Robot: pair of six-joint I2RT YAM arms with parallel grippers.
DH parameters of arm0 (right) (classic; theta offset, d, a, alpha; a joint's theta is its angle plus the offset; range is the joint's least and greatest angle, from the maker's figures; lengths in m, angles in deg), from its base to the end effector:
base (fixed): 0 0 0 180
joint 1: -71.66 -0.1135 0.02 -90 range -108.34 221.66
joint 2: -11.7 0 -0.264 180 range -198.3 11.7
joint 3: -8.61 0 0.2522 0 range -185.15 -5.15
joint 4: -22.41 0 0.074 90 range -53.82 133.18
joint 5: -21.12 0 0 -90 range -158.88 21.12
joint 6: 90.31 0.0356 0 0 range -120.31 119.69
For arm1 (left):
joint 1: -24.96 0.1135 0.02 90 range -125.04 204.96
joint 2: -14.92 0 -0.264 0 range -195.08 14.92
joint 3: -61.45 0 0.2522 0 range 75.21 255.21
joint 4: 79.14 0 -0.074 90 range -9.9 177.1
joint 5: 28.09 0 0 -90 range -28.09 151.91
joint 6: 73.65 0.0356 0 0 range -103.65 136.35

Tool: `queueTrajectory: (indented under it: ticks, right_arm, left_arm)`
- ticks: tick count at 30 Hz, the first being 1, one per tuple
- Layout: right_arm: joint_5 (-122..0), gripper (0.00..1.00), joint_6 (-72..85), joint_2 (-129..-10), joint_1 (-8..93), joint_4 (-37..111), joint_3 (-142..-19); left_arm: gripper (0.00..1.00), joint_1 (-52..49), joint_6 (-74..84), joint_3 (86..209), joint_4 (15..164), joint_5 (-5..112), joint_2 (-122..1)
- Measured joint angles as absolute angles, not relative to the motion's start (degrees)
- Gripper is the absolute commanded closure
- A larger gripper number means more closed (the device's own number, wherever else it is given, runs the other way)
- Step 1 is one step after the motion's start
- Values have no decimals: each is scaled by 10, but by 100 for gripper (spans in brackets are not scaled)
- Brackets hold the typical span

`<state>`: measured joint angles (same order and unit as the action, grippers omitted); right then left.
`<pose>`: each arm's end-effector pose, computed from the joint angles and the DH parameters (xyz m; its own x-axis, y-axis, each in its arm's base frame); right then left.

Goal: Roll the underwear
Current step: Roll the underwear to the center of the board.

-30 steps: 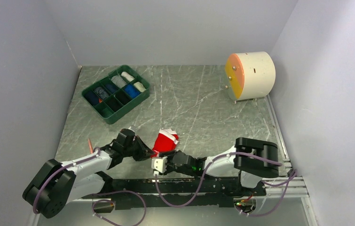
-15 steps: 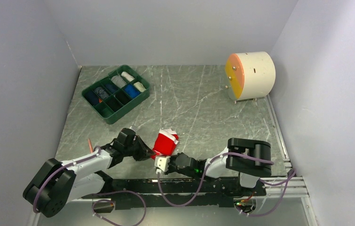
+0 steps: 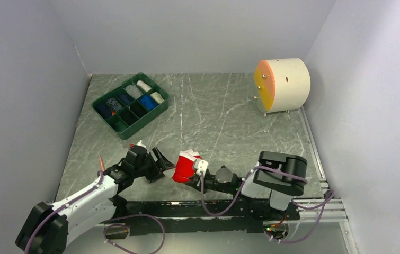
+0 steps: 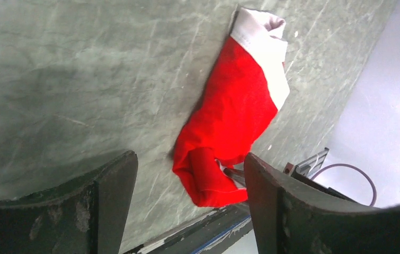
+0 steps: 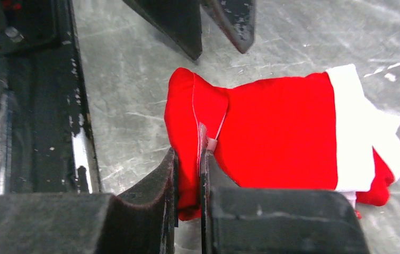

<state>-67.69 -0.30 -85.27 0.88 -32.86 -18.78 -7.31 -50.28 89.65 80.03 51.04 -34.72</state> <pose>0.0804 0.2327 0.1121 -0.0815 -0.2333 -0.9690 -0.9507 0.3102 0.0053 0.1354 -0.0935 0.1492 -0.8152 -0.5514 -0.1771 -0.2673 0.6295 -0.7296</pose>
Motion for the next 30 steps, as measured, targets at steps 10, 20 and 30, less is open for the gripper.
queueTrajectory:
  ticks: [10,20,30]
  right_arm:
    - [-548,100,233,-932,104,-442,-183]
    - [-425,100,446,-1003,183,-416,-250]
    - [-421,100,583,-1056,210,-495,-224]
  left_arm:
    - [21,-72,-468,907,764,523,-318]
    - [21,-72,-420,911,791,493,-314]
    - [28,-72,-403,902,809,468,-310]
